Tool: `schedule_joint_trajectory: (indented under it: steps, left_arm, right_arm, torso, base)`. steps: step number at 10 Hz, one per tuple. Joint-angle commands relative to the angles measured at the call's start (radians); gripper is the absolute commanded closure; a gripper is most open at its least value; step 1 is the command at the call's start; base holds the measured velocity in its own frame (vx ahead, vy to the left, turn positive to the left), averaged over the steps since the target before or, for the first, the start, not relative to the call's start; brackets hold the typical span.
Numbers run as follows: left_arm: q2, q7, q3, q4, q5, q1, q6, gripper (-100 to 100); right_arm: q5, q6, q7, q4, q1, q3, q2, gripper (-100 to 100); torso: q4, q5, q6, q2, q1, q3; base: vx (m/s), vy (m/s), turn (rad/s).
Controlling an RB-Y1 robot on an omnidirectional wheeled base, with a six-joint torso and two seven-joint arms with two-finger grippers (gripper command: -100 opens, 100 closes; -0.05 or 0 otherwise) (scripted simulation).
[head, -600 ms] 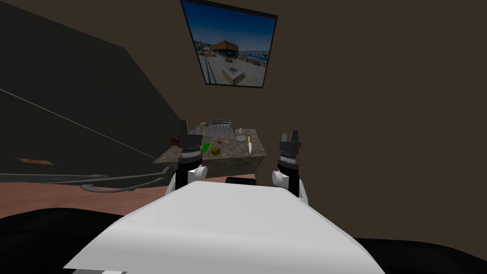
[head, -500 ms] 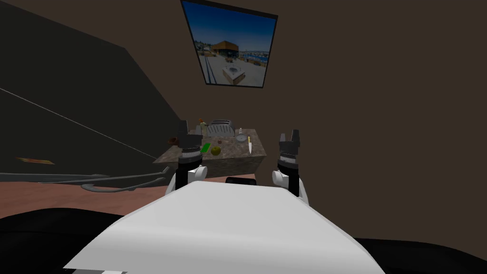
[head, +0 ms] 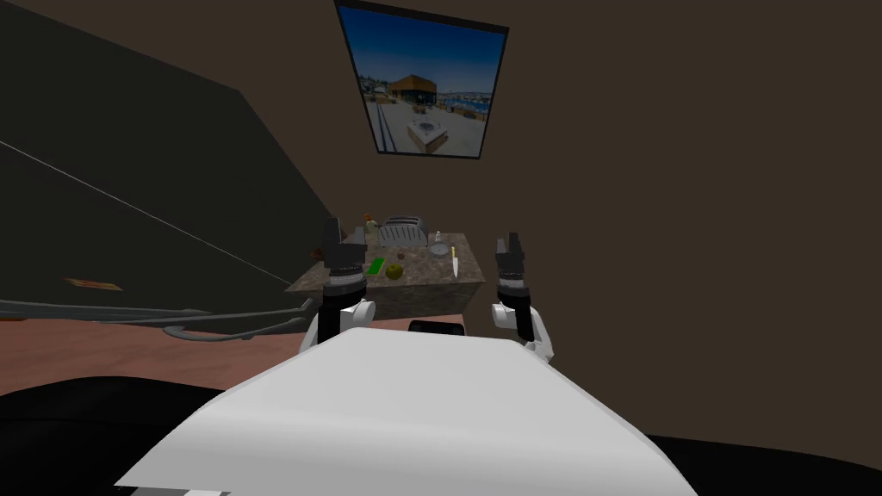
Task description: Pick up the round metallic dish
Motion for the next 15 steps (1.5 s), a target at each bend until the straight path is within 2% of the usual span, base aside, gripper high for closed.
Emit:
schedule_joint_trajectory:
  steps: [1, 2, 4, 5, 6, 7, 8, 9, 10, 11, 12, 13, 14, 15]
  left_arm:
    - [0.0, 0.0, 0.0, 0.0, 0.0, 0.0, 0.0, 0]
    - [0.0, 0.0, 0.0, 0.0, 0.0, 0.0, 0.0, 0]
    - [0.0, 0.0, 0.0, 0.0, 0.0, 0.0, 0.0, 0]
    - [0.0, 0.0, 0.0, 0.0, 0.0, 0.0, 0.0, 0]
    - [0.0, 0.0, 0.0, 0.0, 0.0, 0.0, 0.0, 0]
    - [0.0, 0.0, 0.0, 0.0, 0.0, 0.0, 0.0, 0]
    - [0.0, 0.0, 0.0, 0.0, 0.0, 0.0, 0.0, 0]
    - [0.0, 0.0, 0.0, 0.0, 0.0, 0.0, 0.0, 0]
    - [0.0, 0.0, 0.0, 0.0, 0.0, 0.0, 0.0, 0]
    - [0.0, 0.0, 0.0, 0.0, 0.0, 0.0, 0.0, 0]
    - [0.0, 0.0, 0.0, 0.0, 0.0, 0.0, 0.0, 0]
    - [0.0, 0.0, 0.0, 0.0, 0.0, 0.0, 0.0, 0]
    - [0.0, 0.0, 0.0, 0.0, 0.0, 0.0, 0.0, 0]
    - [0.0, 0.0, 0.0, 0.0, 0.0, 0.0, 0.0, 0]
  right_arm:
    - [0.036, -0.012, 0.014, 0.05, -0.048, 0.015, -0.044, -100]
    - [0.036, -0.012, 0.014, 0.057, -0.048, 0.015, -0.044, -100]
    - [0.09, -0.017, 0.035, 0.131, -0.12, 0.039, -0.1, -100]
    - [0.09, -0.017, 0.035, 0.14, -0.121, 0.039, -0.1, -100]
    - [0.121, -0.017, 0.046, 0.176, -0.161, 0.052, -0.129, -100]
    - [0.121, -0.017, 0.046, 0.186, -0.161, 0.052, -0.129, -100]
    - [0.154, -0.016, 0.058, 0.22, -0.202, 0.067, -0.157, -100]
    - [0.154, -0.016, 0.058, 0.236, -0.202, 0.067, -0.157, -100]
    - [0.188, -0.013, 0.07, 0.274, -0.245, 0.083, -0.187, -100]
    - [0.188, -0.013, 0.07, 0.288, -0.245, 0.083, -0.187, -100]
    - [0.224, -0.01, 0.083, 0.332, -0.287, 0.099, -0.216, -100]
    - [0.224, -0.01, 0.083, 0.343, -0.287, 0.099, -0.216, -100]
    - [0.262, -0.006, 0.096, 0.383, -0.33, 0.117, -0.245, -100]
    - [0.262, -0.006, 0.096, 0.399, -0.33, 0.117, -0.245, -100]
  torso:
    - [0.0, 0.0, 0.0, 0.0, 0.0, 0.0]
    - [0.0, 0.0, 0.0, 0.0, 0.001, 0.0]
    - [0.0, 0.0, 0.0, -0.001, 0.001, 0.0]
    - [0.0, 0.0, 0.0, -0.001, 0.002, -0.001]
    - [0.0, 0.0, 0.0, -0.001, 0.001, -0.001]
    - [0.0, 0.0, 0.0, -0.001, 0.002, -0.001]
    - [0.0, 0.0, 0.0, -0.001, 0.001, -0.001]
    - [0.0, 0.0, 0.0, -0.001, 0.002, -0.001]
    - [0.0, 0.0, 0.0, -0.001, 0.001, -0.001]
    - [0.0, 0.0, 0.0, -0.001, 0.002, -0.001]
    - [0.0, 0.0, 0.0, -0.001, 0.002, -0.001]
    - [0.0, 0.001, 0.0, -0.001, 0.002, -0.001]
    - [0.0, 0.0, 0.0, -0.001, 0.002, -0.001]
    - [0.0, 0.0, 0.0, -0.001, 0.002, -0.001]
  base:
    - [-0.027, 0.054, 0.047]
    - [-0.013, 0.046, 0.019]
    - [-0.009, 0.054, 0.05]
    - [-0.003, 0.05, 0.017]
    - [0.0, 0.061, 0.037]
    - [-0.003, 0.045, 0.023]
    - [-0.009, 0.057, 0.049]
    - [0.0, 0.049, 0.019]
    - [-0.008, 0.07, 0.037]
    - [-0.006, 0.058, 0.026]
    - [0.001, 0.068, 0.039]
    - [-0.003, 0.057, 0.02]
    - [-0.007, 0.061, 0.042]
    - [-0.008, 0.062, 0.027]
